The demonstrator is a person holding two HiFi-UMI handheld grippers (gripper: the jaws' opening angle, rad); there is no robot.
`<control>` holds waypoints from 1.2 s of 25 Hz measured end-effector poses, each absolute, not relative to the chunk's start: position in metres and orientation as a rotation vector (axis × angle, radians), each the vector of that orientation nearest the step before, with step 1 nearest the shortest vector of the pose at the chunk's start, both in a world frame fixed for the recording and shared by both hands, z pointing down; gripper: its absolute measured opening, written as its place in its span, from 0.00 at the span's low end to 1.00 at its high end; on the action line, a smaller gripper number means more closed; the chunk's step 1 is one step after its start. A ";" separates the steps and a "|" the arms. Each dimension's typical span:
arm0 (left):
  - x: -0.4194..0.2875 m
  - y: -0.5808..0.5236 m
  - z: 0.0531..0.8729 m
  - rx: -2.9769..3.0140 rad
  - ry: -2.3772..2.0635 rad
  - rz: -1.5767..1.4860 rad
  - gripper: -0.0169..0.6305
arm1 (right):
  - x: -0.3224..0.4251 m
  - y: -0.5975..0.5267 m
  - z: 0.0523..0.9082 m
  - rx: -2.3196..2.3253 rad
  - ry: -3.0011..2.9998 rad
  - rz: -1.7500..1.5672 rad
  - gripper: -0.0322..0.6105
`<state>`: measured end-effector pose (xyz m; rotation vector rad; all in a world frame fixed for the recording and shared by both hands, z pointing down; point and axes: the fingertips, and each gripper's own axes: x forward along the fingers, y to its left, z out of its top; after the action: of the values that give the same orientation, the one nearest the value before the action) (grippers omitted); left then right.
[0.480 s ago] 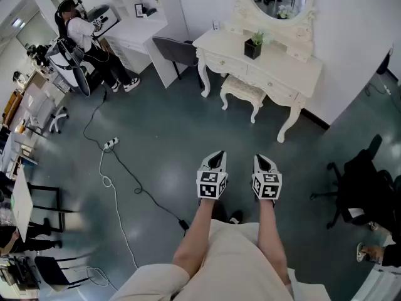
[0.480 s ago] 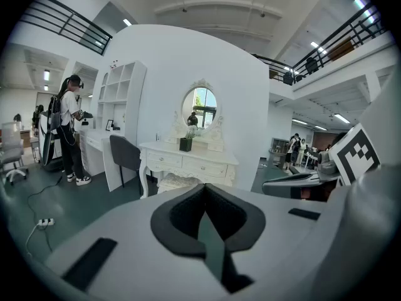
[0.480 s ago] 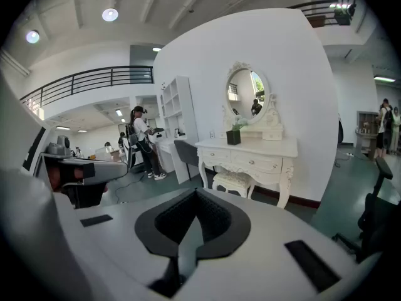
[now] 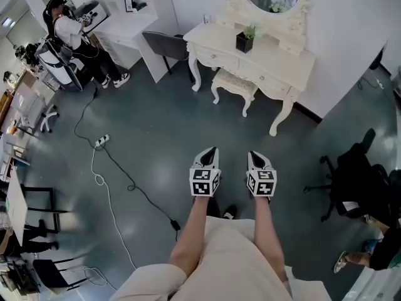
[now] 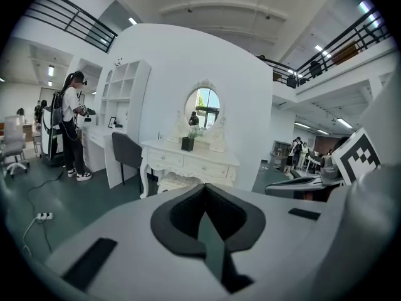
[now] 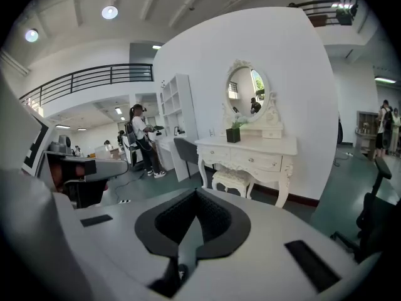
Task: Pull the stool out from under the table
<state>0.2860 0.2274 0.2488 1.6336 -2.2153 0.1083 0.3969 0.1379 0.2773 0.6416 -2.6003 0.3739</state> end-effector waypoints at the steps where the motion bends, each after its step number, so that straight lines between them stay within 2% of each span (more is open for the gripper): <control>1: 0.285 0.227 0.252 1.632 -2.209 0.109 0.05 | 0.397 0.137 0.280 0.652 -2.594 0.378 0.12; 15: 0.224 0.169 0.251 1.643 -2.177 0.082 0.05 | 0.356 0.081 0.280 0.757 -2.587 0.474 0.12; 30: 0.124 0.092 0.277 1.650 -2.079 0.086 0.05 | 0.296 0.016 0.310 0.807 -2.437 0.526 0.12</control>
<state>0.1239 0.0924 0.2767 1.6503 -2.0794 0.0858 0.2962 0.0165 0.3095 0.8066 -2.4371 0.5259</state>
